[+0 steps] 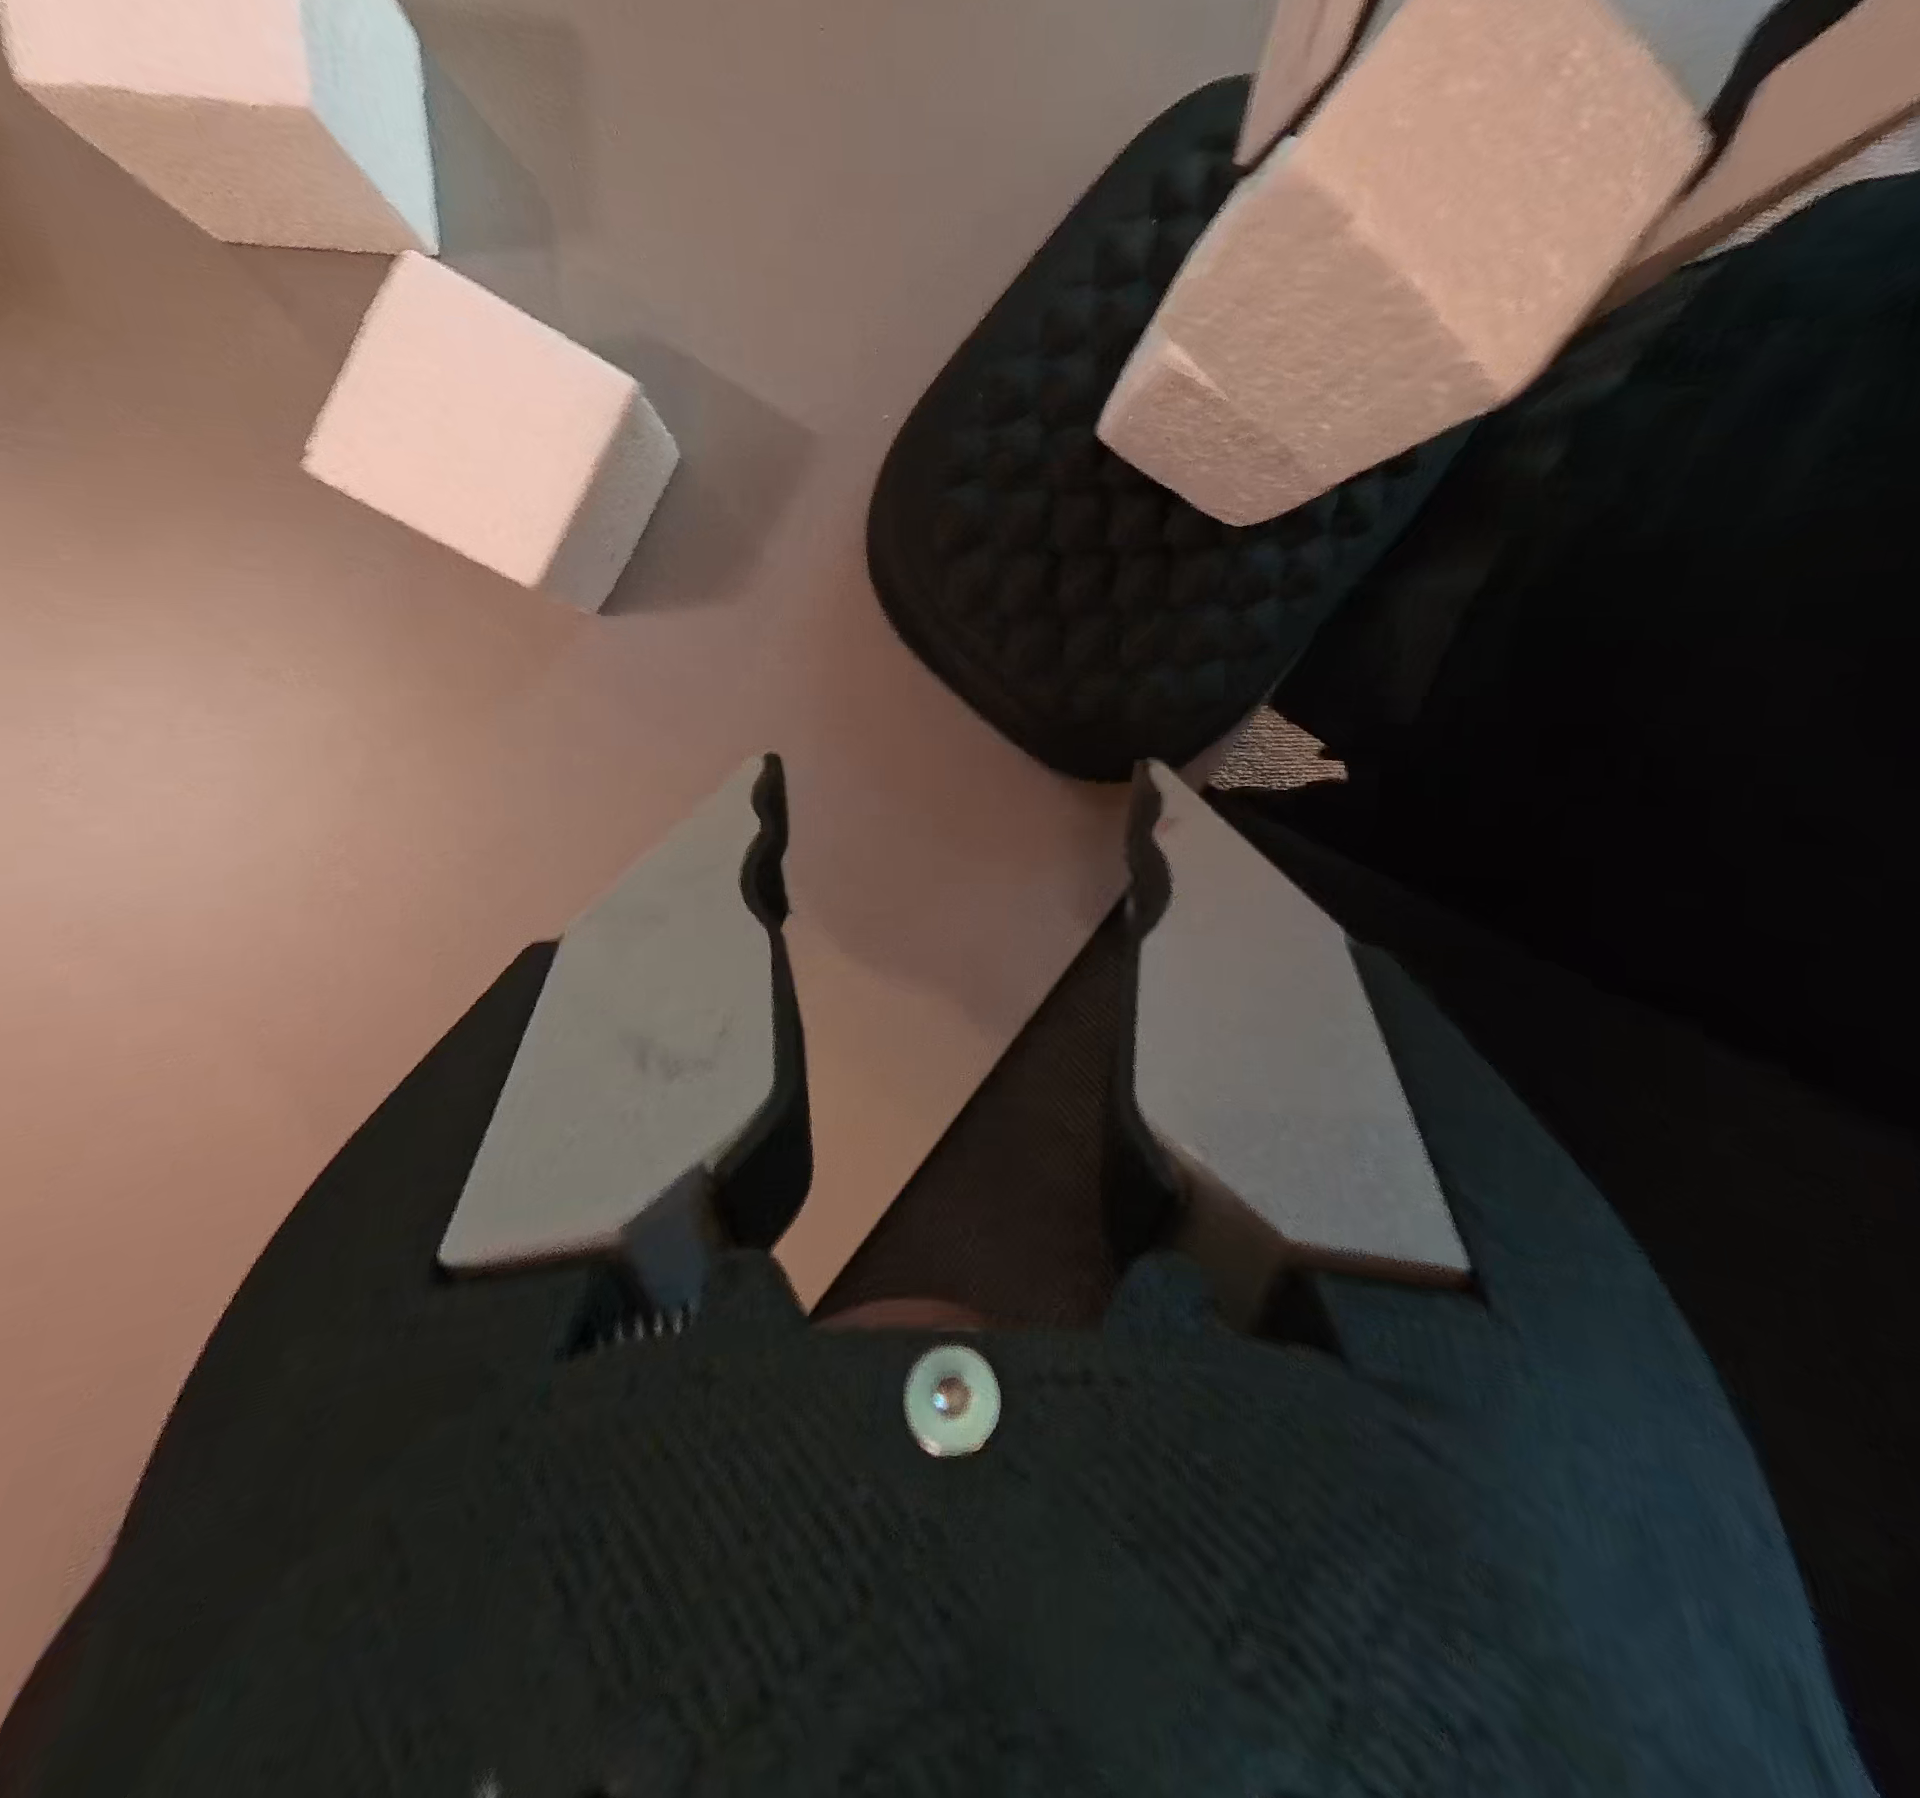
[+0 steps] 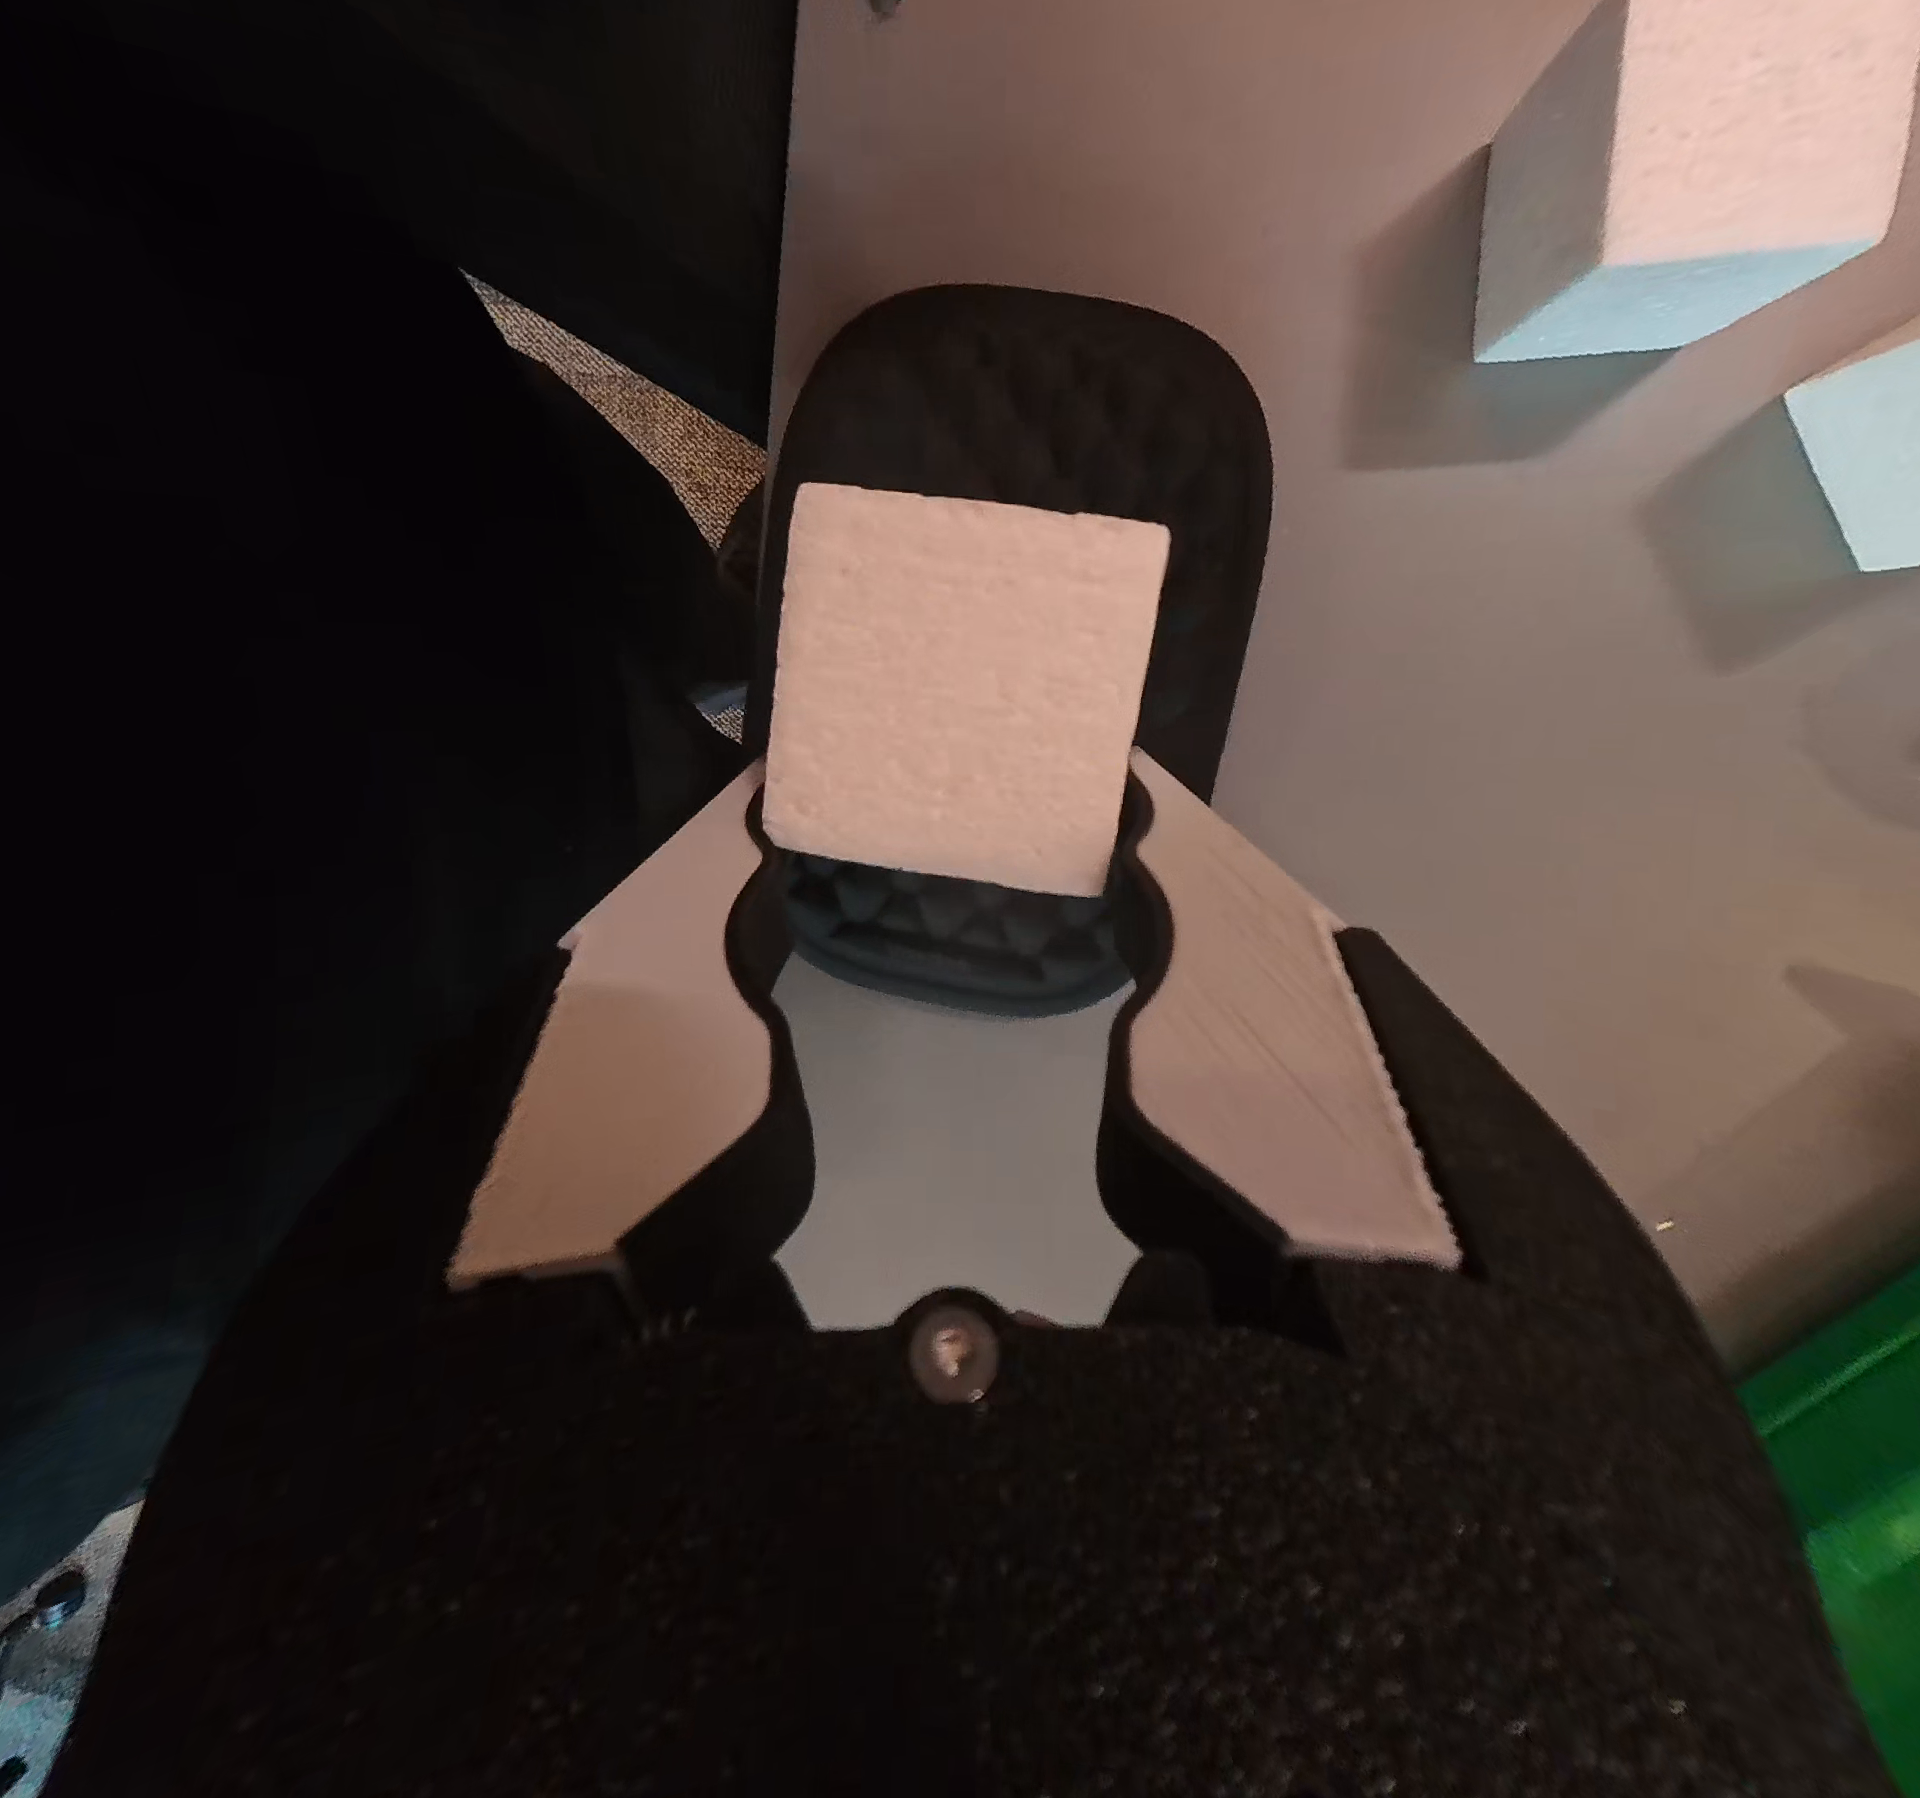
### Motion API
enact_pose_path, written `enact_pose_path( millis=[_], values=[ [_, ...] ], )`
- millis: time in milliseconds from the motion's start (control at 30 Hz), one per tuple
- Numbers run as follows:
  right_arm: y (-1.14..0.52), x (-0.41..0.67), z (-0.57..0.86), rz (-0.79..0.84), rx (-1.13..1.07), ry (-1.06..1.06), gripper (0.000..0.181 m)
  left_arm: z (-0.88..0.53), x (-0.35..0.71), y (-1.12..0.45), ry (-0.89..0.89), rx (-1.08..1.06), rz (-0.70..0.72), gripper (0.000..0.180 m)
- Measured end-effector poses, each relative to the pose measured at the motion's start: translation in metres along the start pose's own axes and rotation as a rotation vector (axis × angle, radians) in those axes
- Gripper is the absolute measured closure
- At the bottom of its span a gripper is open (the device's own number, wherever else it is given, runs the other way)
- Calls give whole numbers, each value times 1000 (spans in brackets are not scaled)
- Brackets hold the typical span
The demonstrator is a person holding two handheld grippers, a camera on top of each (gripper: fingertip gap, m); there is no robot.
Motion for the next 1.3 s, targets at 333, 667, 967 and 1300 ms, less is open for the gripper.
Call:
enact_pose_path(
  millis=[333,667,967,1300],
  values=[
    [27,-17,6,77,-18,-83,115,-72,44,-20,-59,79,-19,102],
    [58,-64,25,220,-98,-331,115,-86,53,-60,-225,52,-182,128],
    [52,-99,47,270,-141,-554,118,2,116,43,-276,-21,30,128],
    [52,-89,52,283,-150,-532,118,78,106,20,-395,-94,-74,128]
  ],
)
Point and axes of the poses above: each gripper's, where its closed fingertips meet, y back along the fingers, x out of its top, z = x × y across the jaws, the point moved 7 cm from there along y, back along the fingers, and after that the axes turned 1 degree about -y, right-handed, at the moved point
